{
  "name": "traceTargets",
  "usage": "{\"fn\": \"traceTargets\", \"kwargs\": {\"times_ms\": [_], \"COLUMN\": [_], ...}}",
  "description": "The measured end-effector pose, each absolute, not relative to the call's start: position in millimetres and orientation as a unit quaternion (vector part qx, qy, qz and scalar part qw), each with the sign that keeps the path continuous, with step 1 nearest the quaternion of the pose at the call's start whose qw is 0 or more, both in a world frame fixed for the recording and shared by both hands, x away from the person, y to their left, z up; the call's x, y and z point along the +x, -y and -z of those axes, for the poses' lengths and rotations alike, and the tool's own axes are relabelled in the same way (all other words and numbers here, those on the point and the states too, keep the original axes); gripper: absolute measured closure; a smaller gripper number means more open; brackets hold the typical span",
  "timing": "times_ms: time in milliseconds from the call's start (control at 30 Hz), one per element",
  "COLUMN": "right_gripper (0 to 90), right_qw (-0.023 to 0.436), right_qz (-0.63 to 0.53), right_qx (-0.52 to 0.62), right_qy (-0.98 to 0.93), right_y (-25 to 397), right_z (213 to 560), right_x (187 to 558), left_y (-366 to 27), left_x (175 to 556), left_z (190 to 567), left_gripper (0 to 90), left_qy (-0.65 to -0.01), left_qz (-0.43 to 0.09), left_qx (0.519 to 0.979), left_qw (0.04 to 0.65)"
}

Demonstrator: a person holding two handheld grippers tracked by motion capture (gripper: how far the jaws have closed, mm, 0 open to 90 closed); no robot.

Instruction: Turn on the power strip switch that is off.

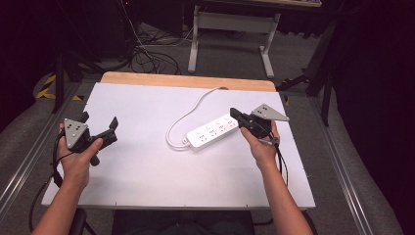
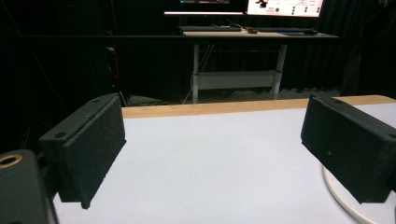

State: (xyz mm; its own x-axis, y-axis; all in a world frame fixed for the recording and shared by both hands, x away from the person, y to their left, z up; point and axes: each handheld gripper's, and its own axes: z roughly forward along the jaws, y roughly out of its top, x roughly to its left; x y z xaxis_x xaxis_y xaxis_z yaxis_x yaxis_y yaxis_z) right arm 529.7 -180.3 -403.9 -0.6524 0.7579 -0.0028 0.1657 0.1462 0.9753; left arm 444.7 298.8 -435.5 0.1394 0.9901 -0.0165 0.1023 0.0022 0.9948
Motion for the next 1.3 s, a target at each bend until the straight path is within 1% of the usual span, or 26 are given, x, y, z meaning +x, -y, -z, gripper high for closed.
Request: {"fn": "traceTargets", "kwargs": {"times_ms": [867, 1300], "right_gripper": [90.0, 90.0], "right_qw": [0.228, 0.216], "right_qz": [-0.528, -0.503], "right_qx": [0.322, 0.33], "right_qy": [-0.752, -0.769], "right_y": [148.2, 143.3], "right_z": [419.2, 431.1], "right_x": [556.5, 572.3], "left_y": [-298.4, -301.1], "left_x": [443.5, 440.6], "left_z": [436.7, 437.3], "left_gripper": [7.2, 7.3], "left_qy": [-0.488, -0.49], "left_qz": [-0.436, -0.437], "left_qx": [0.562, 0.561], "left_qw": [0.507, 0.503]}}
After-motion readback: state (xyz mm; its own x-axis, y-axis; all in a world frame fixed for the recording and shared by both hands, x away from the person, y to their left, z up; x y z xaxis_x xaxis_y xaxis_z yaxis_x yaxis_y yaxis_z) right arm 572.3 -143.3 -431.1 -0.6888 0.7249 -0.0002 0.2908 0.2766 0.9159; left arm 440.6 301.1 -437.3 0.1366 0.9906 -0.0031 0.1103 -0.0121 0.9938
